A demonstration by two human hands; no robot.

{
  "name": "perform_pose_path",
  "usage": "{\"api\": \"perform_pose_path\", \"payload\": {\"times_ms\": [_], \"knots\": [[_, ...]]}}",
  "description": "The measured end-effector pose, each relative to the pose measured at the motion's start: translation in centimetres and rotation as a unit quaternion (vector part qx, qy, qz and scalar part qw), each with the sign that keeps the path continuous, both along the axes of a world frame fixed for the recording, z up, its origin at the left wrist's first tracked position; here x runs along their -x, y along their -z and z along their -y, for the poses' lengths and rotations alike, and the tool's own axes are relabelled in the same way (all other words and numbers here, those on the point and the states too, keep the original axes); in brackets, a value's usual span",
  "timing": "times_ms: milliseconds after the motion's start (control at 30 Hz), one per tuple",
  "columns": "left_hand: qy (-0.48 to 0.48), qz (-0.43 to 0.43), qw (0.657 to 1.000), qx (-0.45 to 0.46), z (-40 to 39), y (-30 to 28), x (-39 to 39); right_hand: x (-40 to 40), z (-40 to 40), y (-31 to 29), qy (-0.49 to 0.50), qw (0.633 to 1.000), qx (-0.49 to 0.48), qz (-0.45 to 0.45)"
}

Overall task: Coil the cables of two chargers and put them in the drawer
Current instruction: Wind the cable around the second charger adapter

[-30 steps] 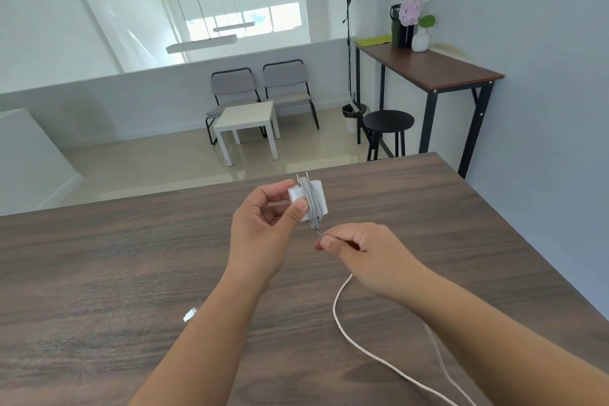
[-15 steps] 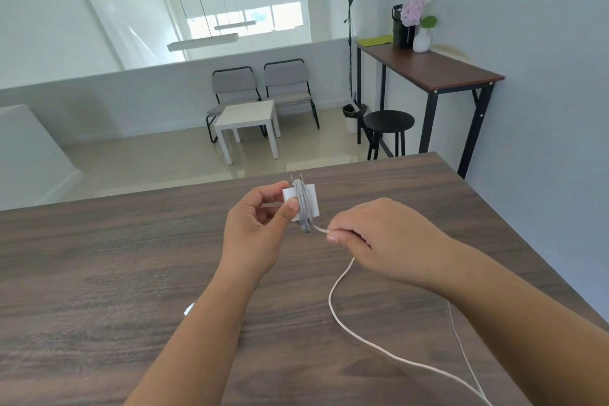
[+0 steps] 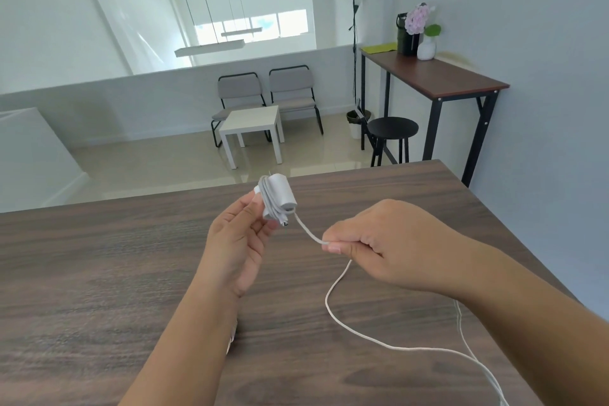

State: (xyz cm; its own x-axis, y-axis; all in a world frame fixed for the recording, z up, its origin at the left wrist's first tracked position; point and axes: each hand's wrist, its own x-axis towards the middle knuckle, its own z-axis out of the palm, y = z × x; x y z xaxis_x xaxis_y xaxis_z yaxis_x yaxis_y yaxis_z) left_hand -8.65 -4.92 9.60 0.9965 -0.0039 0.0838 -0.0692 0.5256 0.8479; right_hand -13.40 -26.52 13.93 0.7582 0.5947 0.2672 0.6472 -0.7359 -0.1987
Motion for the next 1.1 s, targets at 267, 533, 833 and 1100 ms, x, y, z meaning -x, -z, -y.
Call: {"api": "perform_pose_path", "payload": {"times_ms": [267,533,833,1100], "knots": [[0.018,0.023,1.0,0.007,-0.1,-0.2,0.2,0.4,0.4,-0.7,-0.01,1.0,0.01,0.004],[0.03,0.022,0.998,0.049,-0.5,-0.5,0.3,0.7,0.9,-0.4,-0.019,1.0,-0.01,-0.011],[-0.062,0.178,0.882,-0.432,1.2,0.7,0.6,1.2,-0.4,-1.9,-0.03,0.998,0.042,0.039],[-0.009,0.335,0.772,-0.541,2.2,0.2,1.3,-0.7,0.5,-4.6,-0.061,0.997,-0.038,-0.022]]}}
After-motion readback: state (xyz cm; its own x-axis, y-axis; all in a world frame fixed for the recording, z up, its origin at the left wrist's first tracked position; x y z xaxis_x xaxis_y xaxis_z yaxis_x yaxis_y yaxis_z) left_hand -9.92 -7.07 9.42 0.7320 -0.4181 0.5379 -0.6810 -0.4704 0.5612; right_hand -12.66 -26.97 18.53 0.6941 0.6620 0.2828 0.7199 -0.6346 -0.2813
